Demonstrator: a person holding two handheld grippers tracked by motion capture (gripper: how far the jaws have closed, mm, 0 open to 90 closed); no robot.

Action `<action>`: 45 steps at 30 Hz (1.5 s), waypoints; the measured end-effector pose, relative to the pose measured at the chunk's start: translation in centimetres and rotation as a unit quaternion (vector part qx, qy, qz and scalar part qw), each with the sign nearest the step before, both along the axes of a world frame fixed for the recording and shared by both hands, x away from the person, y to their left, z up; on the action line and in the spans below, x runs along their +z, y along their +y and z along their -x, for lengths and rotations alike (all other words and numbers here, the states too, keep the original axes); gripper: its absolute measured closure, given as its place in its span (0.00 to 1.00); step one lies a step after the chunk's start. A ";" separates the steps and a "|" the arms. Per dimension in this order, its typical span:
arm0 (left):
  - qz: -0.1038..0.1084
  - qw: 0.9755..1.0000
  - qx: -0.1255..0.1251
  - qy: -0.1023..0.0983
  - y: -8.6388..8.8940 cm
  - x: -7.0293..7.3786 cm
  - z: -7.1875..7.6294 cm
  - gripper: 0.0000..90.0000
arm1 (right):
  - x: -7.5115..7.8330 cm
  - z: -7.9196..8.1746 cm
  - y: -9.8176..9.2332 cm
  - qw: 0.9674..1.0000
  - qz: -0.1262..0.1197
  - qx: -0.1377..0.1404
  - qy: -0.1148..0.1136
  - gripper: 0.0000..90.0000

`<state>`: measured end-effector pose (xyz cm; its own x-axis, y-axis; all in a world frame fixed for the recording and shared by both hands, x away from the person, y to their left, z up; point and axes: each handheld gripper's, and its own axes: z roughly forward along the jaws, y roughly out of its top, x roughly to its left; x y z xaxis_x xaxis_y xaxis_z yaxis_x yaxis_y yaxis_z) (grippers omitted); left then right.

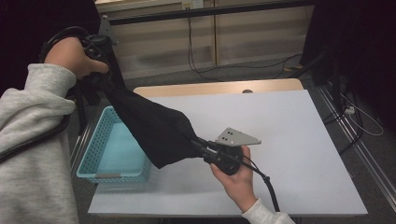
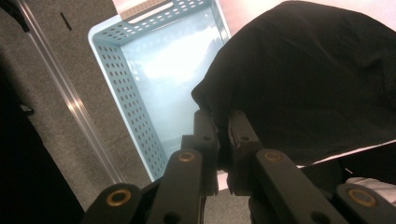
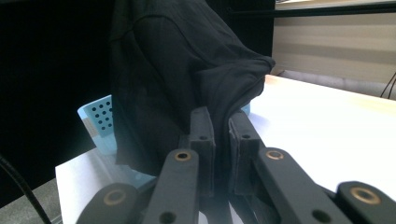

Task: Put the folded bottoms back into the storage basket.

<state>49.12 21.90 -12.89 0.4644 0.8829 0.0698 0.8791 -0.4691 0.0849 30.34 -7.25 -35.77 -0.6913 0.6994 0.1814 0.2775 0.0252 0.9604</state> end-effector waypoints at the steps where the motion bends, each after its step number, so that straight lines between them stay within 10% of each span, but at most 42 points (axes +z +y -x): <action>1: 0.000 1.000 0.003 -0.002 0.2 0.1 0.0 0.94 | 0.1 0.0 0.1 1.000 0.000 0.001 0.000 0.91; 45: -0.009 0.998 0.056 -0.004 7.7 -0.1 -1.4 0.94 | 0.0 -1.6 8.1 0.998 -0.005 0.064 0.010 0.91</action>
<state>50.56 29.60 -13.04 0.3626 0.9276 0.0895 0.9252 -0.3698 0.0846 31.90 0.88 -35.76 -0.7709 0.6042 0.2016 0.2911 0.0526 0.9552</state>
